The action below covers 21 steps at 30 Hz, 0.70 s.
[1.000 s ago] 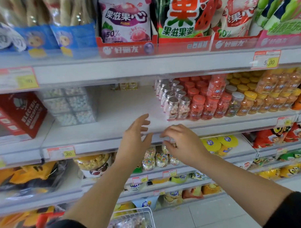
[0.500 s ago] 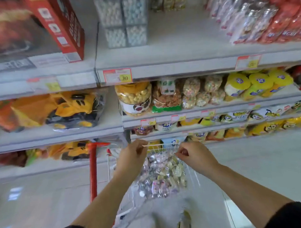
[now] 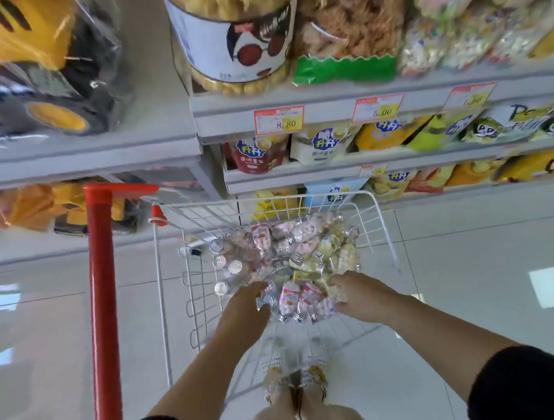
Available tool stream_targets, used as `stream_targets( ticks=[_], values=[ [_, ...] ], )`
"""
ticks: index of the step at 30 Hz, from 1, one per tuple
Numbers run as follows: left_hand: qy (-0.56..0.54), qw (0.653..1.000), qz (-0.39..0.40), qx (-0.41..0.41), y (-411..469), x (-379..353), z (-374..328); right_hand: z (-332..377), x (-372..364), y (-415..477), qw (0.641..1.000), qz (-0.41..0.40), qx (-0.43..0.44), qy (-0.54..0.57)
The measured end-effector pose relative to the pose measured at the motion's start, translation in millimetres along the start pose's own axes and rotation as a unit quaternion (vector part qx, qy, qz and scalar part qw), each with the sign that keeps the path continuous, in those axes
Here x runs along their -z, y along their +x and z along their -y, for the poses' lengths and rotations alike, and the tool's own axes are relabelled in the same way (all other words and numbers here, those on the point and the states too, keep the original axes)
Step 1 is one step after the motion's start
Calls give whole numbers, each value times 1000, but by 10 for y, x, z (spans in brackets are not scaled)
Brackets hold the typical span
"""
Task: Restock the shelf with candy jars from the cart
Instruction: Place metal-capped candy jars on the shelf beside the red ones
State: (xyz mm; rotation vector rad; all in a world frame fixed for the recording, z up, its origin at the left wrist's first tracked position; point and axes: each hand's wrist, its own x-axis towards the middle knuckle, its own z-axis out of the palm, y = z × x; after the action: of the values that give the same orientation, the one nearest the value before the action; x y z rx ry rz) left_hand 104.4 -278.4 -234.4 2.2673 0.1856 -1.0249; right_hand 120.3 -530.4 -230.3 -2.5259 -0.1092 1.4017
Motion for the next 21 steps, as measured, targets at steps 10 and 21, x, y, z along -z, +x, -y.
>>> stream_targets(
  ticks=[10, 21],
  values=[
    [206, 973, 87, -64, 746, -929, -15, -295, -538, 606, 999, 49, -12, 1],
    [318, 944, 79, -42, 893, -1157, -287, -387, -512, 570, 998, -36, 12, 44]
  ],
)
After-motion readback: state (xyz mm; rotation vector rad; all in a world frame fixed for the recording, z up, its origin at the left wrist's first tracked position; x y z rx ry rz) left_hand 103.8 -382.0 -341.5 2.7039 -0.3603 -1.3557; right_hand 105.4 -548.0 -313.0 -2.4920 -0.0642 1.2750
